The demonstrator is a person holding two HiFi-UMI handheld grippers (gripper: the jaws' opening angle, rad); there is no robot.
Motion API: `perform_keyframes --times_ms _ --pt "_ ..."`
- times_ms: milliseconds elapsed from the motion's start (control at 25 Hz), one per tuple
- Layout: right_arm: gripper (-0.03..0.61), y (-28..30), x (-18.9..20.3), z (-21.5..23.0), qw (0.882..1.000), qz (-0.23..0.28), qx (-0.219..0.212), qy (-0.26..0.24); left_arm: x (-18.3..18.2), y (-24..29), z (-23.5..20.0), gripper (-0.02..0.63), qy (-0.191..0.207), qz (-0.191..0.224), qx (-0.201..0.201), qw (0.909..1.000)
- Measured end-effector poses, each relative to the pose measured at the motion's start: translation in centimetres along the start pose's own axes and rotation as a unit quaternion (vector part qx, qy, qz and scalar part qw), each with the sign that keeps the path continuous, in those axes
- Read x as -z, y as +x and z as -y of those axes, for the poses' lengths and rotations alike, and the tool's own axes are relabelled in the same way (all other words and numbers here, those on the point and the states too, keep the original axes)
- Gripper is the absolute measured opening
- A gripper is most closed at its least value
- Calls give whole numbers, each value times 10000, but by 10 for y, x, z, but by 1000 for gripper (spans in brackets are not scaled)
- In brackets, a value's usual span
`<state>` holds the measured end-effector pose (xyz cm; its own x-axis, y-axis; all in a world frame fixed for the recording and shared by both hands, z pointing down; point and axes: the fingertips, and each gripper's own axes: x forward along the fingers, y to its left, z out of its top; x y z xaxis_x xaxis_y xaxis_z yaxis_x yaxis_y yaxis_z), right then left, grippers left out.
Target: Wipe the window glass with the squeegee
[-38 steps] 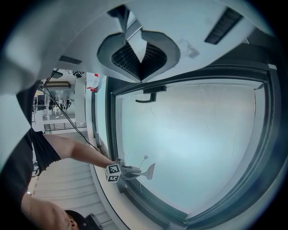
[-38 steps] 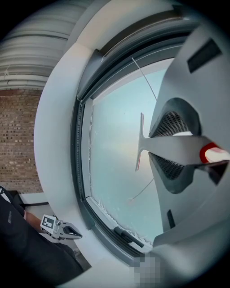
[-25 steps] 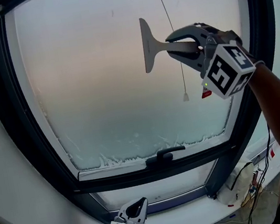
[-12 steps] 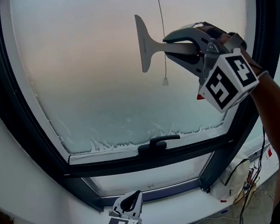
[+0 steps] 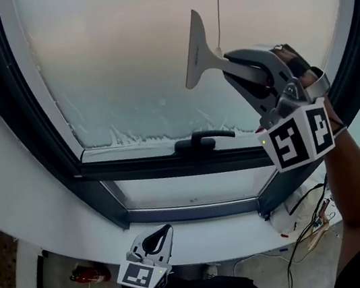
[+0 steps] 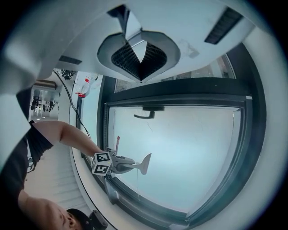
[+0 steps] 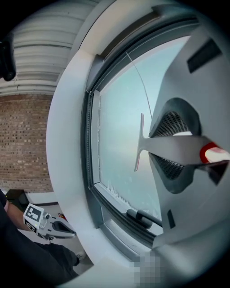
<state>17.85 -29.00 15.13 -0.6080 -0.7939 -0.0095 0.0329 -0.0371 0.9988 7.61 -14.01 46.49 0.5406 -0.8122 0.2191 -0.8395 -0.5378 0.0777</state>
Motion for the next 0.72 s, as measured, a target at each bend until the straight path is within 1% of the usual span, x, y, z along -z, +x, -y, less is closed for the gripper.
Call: perform_keyframes --times_ms 80,160,240,280,360,400,480,560,640,720 --pt "87 -11 -5 -20 9995 30 -13 305 7 -7 8 0 57 -146 53 9999" --pt "87 -24 -13 -39 9968 76 -46 794 10 -13 12 0 61 -194 124 9997" --pt "87 -38 -25 -62 9887 99 -134 1488 8 -20 10 0 29 -210 145 9997" --pt "87 -46 -32 -74 9809 109 -206 1932 8 -24 8 0 24 -207 193 9996" --pt "87 -63 -51 -100 9578 74 -404 2846 12 -36 7 0 51 -190 368 9991" --pt "87 -72 -62 -114 9466 -14 -504 3185 15 -43 6 0 81 -177 471 9987" --pt "87 -86 -83 -143 9284 -252 -594 3659 20 -63 1 0 98 -166 579 9981" --pt "87 -96 -108 -177 9072 -440 -654 4132 26 -88 -10 0 62 -206 553 9982" --pt "87 -106 -139 -214 8809 -605 -813 4624 38 -114 -21 0 21 -236 558 9982" --pt "87 -122 -173 -247 8473 -779 -933 5170 51 -141 -30 0 -29 -324 589 9977"
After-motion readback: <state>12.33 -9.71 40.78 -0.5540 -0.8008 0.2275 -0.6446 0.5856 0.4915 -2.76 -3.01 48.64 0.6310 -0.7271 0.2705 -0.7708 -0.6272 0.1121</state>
